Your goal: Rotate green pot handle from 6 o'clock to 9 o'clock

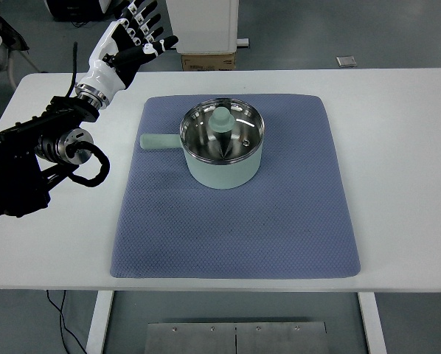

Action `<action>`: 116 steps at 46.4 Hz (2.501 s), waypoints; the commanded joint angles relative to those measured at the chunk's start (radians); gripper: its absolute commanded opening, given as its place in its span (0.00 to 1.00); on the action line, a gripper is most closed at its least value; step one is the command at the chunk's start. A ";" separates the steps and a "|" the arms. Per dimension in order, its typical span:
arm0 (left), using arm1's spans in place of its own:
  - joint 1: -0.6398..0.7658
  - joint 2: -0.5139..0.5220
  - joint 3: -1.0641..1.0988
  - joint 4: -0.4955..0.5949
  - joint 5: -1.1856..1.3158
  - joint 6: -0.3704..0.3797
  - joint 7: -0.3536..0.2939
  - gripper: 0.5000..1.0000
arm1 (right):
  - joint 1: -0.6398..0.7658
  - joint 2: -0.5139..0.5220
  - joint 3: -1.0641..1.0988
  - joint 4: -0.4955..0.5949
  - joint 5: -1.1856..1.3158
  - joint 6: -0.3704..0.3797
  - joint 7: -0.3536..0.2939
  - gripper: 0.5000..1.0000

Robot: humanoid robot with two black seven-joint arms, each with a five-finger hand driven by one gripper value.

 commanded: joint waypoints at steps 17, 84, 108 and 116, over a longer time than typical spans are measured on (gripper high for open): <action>0.094 -0.030 -0.085 0.002 0.000 0.054 0.000 1.00 | 0.000 0.000 0.000 0.000 0.000 0.000 0.000 1.00; 0.247 -0.116 -0.229 0.085 0.000 0.080 0.000 1.00 | 0.001 0.000 -0.003 -0.002 -0.002 0.000 0.000 1.00; 0.272 -0.119 -0.229 0.085 0.002 0.080 0.000 1.00 | 0.000 0.000 -0.003 -0.003 -0.003 0.000 0.000 1.00; 0.273 -0.116 -0.229 0.085 0.002 0.080 0.000 1.00 | 0.000 0.000 -0.003 -0.003 -0.005 -0.002 0.000 1.00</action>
